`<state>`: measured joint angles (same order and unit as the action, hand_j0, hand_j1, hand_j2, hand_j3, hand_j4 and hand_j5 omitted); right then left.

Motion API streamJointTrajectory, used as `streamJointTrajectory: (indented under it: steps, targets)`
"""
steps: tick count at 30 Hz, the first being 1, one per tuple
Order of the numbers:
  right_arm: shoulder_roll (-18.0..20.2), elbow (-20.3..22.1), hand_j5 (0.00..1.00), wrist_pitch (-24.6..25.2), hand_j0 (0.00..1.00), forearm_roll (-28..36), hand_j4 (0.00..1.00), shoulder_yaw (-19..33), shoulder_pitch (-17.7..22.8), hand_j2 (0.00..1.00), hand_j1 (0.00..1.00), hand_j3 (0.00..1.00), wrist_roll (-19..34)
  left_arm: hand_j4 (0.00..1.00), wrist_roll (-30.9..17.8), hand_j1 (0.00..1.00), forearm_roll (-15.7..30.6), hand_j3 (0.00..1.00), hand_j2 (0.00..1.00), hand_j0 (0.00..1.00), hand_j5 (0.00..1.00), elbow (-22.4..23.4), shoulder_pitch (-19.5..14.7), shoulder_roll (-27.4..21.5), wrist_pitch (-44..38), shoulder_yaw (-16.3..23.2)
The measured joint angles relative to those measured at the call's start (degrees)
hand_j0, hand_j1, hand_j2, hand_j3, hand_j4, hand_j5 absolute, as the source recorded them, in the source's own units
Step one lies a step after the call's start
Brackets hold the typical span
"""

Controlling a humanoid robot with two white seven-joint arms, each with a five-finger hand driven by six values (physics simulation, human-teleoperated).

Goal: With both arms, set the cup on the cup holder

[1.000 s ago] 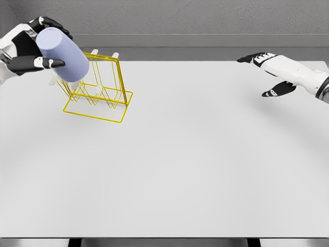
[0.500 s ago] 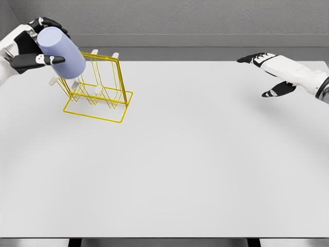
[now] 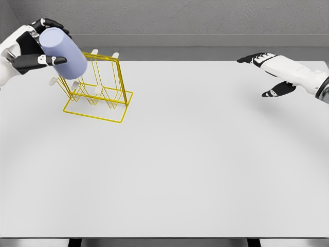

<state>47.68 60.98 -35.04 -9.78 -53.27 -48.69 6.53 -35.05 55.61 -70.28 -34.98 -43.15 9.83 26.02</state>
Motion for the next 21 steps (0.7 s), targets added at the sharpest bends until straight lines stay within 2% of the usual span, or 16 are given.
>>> streamJointTrajectory:
  steps: [7,16,20,21]
  targets:
    - [0.0,0.0,1.00,0.0,1.00,0.0,1.00,0.0,0.0,1.00,1.00,1.00,0.0,0.39,0.0,0.39,0.3,0.39,0.39,0.39,0.39,-1.0,0.9,-0.5,0.0,0.0]
    - [0.0,0.0,1.00,0.0,1.00,0.0,1.00,0.0,0.0,1.00,1.00,1.00,0.0,0.39,0.0,0.39,0.3,0.39,0.39,0.39,0.39,-2.5,3.6,-0.9,0.0,0.0]
    - [-0.1,0.0,1.00,0.0,1.00,0.0,1.00,0.0,0.0,1.00,1.00,1.00,0.0,0.40,0.0,0.40,0.2,0.40,0.40,0.40,0.40,-2.6,3.8,-0.9,0.0,0.0]
    - [-0.1,0.0,1.00,0.0,1.00,0.0,1.00,0.0,0.0,1.00,1.00,1.00,0.0,0.44,0.0,0.44,0.1,0.44,0.44,0.44,0.44,-2.6,3.8,-0.9,0.0,0.0]
